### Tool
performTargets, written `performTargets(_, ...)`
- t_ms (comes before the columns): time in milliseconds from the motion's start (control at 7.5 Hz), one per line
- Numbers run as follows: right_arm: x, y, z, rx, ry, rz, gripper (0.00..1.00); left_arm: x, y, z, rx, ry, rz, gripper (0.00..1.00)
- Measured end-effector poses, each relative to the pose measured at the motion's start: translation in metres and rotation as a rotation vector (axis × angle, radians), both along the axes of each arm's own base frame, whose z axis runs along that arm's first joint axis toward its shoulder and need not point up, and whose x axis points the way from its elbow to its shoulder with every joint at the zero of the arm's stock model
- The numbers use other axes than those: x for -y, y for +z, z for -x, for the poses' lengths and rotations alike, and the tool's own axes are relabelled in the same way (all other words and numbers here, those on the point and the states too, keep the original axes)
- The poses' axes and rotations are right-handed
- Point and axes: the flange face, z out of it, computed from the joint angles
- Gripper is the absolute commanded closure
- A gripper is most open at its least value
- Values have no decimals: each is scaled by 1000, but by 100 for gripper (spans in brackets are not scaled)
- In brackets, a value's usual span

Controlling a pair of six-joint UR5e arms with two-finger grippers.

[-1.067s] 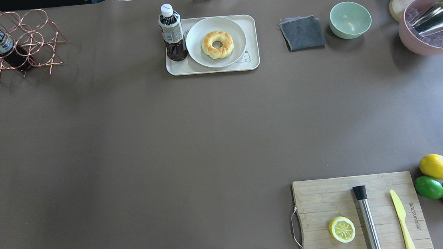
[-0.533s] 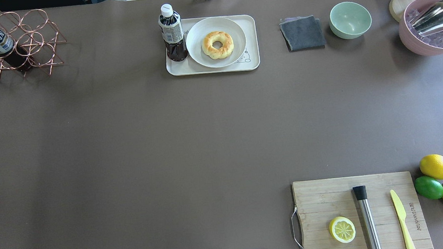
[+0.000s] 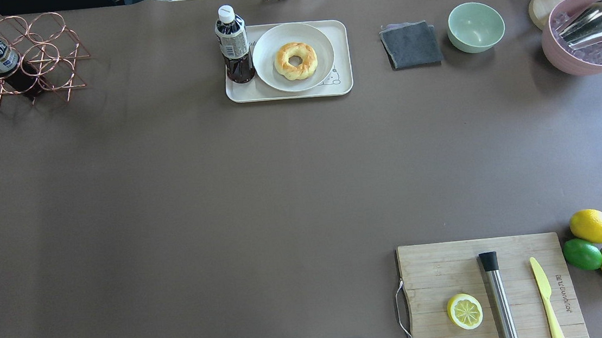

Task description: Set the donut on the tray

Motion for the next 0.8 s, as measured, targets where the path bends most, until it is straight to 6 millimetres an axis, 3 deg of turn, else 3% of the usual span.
performTargets(267, -1, 2, 1, 5, -1, 3, 0, 1, -1, 14, 37, -27, 1, 1)
performTargets(800, -2, 3, 1, 9, 3, 8, 0, 4, -45, 24, 100, -40, 51, 1)
